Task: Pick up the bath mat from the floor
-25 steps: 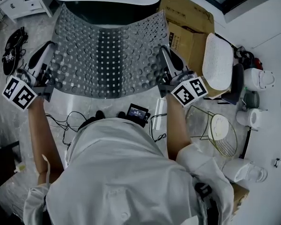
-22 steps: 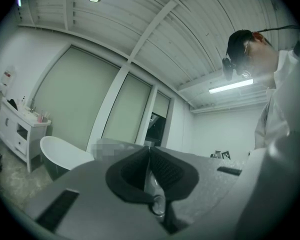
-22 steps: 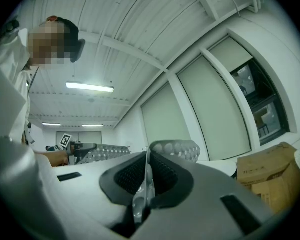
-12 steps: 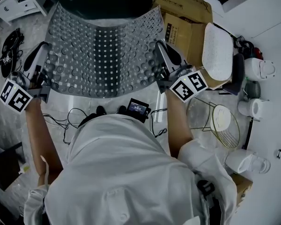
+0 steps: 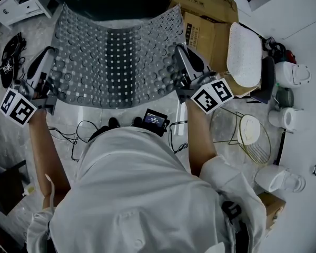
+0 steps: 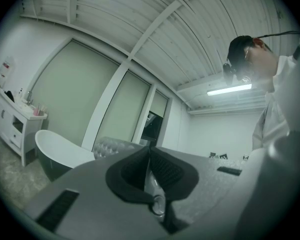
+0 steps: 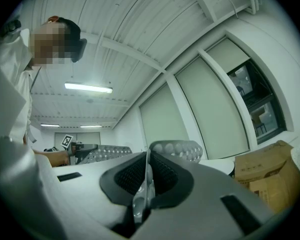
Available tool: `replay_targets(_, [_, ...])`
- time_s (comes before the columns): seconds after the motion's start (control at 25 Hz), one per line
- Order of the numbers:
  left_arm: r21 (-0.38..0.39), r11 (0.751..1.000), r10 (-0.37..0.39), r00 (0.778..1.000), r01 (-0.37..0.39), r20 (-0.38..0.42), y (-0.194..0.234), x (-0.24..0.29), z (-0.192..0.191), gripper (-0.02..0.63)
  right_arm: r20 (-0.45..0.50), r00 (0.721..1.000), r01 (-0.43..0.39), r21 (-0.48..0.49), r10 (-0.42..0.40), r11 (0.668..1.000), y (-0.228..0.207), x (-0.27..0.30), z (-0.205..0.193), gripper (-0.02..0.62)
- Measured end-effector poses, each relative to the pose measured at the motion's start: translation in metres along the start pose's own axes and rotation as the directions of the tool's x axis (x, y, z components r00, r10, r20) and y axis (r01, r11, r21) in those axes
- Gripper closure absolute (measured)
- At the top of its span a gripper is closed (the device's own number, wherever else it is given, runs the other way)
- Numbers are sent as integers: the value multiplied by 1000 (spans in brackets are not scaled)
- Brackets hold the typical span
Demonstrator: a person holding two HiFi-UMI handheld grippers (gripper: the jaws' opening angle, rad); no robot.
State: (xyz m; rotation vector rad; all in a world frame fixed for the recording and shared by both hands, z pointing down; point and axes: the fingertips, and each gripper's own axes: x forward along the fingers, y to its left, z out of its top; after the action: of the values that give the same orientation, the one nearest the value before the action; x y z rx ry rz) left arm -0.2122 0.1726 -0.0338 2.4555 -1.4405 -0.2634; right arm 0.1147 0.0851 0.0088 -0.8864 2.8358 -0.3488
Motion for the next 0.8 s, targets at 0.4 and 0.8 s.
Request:
replay_targets(0.4, [-50,999,-15,1000,15,2,0,1,-3,592,1,1000,0,15,0,1000,-1,0,-2,557])
replay_targets(0.8, [-95,995,-10,1000,13,29,1,-1,-2,591,9,1000,-15,46,14,999,-5,-1,-6,556])
